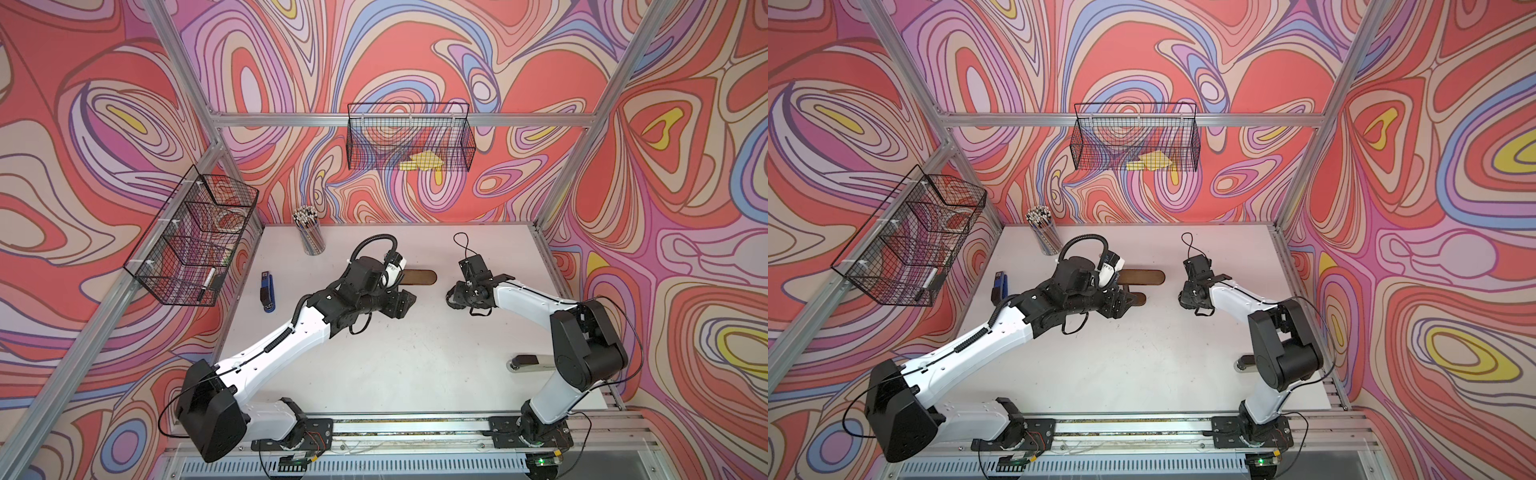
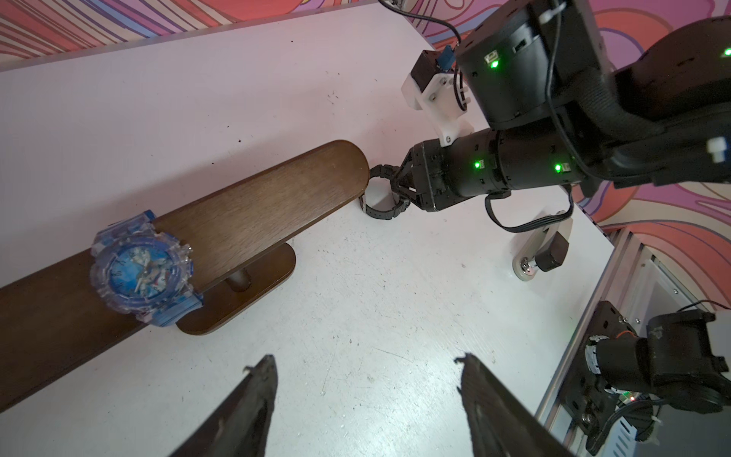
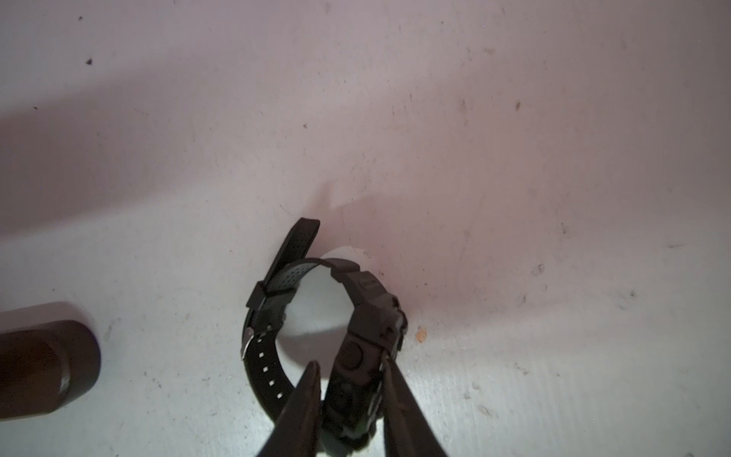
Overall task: Place watch on stand
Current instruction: Pick up the watch at the center of the board.
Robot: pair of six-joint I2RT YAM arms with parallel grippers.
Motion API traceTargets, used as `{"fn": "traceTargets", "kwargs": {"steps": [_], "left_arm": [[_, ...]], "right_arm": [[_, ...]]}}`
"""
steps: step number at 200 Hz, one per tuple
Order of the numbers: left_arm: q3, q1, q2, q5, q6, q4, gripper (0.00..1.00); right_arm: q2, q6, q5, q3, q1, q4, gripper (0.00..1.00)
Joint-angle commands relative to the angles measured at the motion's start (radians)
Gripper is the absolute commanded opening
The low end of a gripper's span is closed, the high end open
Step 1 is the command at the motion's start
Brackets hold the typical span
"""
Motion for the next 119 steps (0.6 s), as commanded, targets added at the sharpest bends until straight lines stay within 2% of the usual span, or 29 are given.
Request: {"fn": "traceTargets", "kwargs": {"steps": [1,22,81,119], "left_arm": [[0.006,-0.007,0.009,0.018,-0.007,0.023,0.74],[0.010,-0.007,0.016,0.024,-0.008,0.027,0.74],[0.012,-0.007,0.037,0.027,-0.023,0.032,0.72],[0.111,-0.012,0.108,-0.018,-0.061,-0.045,0.67]], "right_arm": [[0.018,-0.008,0.027,0.011,-0.002,-0.002,0.25],[0.029,-0.018,0.039,0.009,-0.002,-0.008,0.23],[0.007,-0.040,0.073,-0.011,-0.002,-0.015,0.00],[-0.109,-0.068,0.060,-0.008,-0.002,-0.043,0.00]]}}
